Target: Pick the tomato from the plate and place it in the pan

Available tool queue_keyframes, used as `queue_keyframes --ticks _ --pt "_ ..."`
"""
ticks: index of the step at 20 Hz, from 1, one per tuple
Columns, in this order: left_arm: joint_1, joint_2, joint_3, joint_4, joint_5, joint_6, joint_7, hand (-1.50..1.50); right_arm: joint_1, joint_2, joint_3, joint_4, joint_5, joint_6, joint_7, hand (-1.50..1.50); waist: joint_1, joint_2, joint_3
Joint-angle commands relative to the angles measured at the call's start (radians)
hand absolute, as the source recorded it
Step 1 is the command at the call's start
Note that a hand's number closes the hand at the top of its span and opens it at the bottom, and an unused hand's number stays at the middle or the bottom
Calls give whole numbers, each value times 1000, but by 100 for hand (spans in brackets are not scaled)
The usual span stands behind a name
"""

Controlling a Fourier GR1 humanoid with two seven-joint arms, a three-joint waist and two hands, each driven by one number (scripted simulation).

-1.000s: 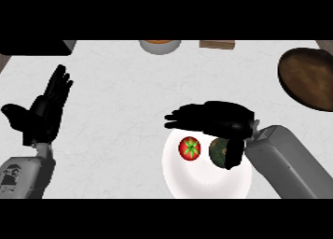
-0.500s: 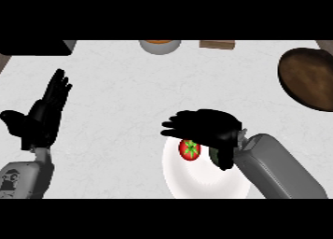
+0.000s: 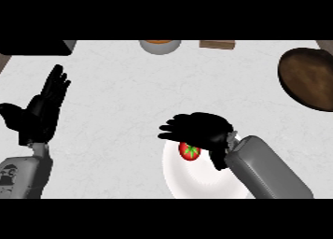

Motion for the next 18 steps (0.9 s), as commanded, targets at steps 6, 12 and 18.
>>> queue_keyframes --ticks 6,12,18 --pt "16 -21 29 47 -15 -20 -63 0 -30 33 -33 130 120 -40 -74 -150 -1 1 0" --pt "-17 -25 26 39 -32 -17 -38 0 -50 78 -13 292 181 -109 -138 150 1 2 0" --pt "31 -15 22 -40 -32 -36 7 0 -52 111 3 372 222 -252 -242 150 4 1 0"
